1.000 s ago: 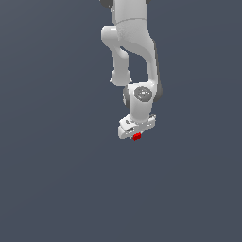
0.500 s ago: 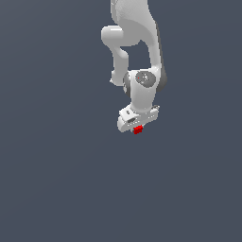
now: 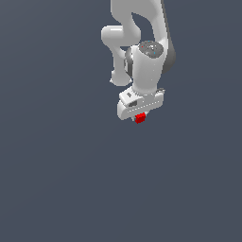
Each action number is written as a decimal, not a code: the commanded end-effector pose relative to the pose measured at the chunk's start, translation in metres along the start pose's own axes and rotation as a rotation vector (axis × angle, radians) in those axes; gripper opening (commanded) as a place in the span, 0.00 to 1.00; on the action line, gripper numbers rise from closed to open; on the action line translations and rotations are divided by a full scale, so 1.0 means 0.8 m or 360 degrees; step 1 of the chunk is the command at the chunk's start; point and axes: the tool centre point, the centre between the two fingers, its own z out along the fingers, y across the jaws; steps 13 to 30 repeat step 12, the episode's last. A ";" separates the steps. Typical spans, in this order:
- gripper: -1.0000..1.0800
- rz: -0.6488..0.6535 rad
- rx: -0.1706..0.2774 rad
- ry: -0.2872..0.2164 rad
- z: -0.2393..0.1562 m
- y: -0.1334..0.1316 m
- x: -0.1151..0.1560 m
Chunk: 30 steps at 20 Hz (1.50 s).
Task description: Lift up the red cube by 0.2 meters.
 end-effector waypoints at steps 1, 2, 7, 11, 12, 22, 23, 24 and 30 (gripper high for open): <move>0.00 0.0000 0.0001 -0.0001 -0.022 0.000 0.000; 0.00 0.0000 0.0001 -0.0001 -0.029 0.000 0.000; 0.00 0.0001 0.0001 -0.0001 -0.052 0.001 0.001; 0.00 0.0002 0.0000 -0.0001 -0.058 0.001 0.002; 0.00 0.0002 0.0000 -0.0001 -0.058 0.001 0.002; 0.00 0.0002 0.0000 -0.0001 -0.058 0.001 0.002; 0.00 0.0002 0.0000 -0.0001 -0.058 0.001 0.002; 0.00 0.0002 0.0000 -0.0001 -0.058 0.001 0.002; 0.00 0.0002 0.0000 -0.0001 -0.058 0.001 0.002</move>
